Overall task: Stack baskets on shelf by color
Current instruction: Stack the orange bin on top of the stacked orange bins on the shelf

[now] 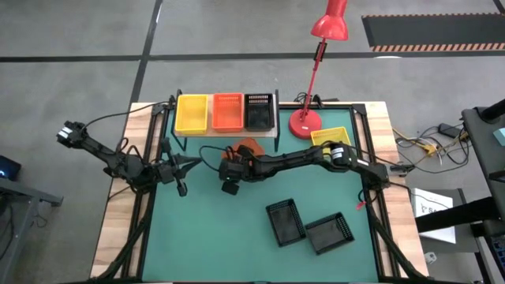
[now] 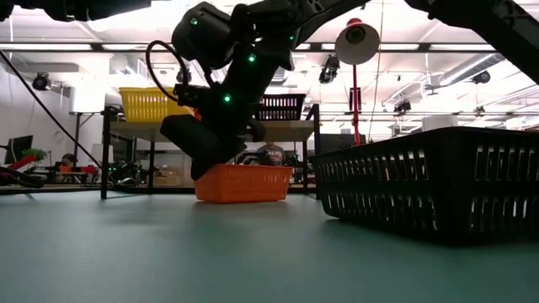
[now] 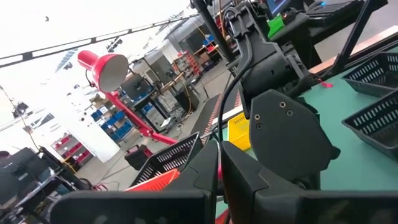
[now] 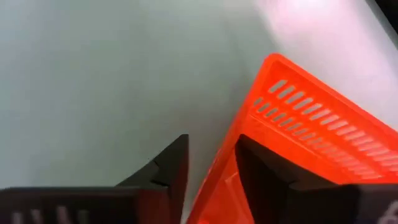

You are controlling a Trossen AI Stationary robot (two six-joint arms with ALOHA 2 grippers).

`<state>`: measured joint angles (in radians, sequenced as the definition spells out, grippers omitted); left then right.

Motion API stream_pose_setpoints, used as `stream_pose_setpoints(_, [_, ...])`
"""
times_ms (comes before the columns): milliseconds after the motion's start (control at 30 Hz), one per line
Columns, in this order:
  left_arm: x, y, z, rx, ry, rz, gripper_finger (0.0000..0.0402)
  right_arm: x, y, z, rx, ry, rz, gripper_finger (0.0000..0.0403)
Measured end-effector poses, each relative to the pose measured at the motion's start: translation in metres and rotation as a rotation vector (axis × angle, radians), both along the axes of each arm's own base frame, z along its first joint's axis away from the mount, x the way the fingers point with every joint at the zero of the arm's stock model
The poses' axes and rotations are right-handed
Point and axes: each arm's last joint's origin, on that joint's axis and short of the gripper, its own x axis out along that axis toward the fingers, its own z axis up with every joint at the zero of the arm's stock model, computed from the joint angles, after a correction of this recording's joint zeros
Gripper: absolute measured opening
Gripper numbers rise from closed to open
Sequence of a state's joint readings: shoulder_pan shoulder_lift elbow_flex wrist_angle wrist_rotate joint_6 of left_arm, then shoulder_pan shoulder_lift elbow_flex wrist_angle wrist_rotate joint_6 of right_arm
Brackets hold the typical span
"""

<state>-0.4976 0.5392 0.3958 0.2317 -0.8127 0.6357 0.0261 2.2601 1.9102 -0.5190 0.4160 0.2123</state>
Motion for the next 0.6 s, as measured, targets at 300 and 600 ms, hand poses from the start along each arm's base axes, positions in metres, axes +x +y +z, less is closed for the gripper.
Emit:
stream_pose_setpoints(300, [0.001,-0.001,-0.001,0.010,0.010,0.000,0.0004,-0.002,0.019,0.002,-0.015,0.025,0.067,0.0014])
stream_pose_setpoints(600, [0.001,-0.001,0.003,-0.013,-0.033,0.000,0.0004,-0.013,0.062,0.034,-0.044,0.148,0.328,0.0010])
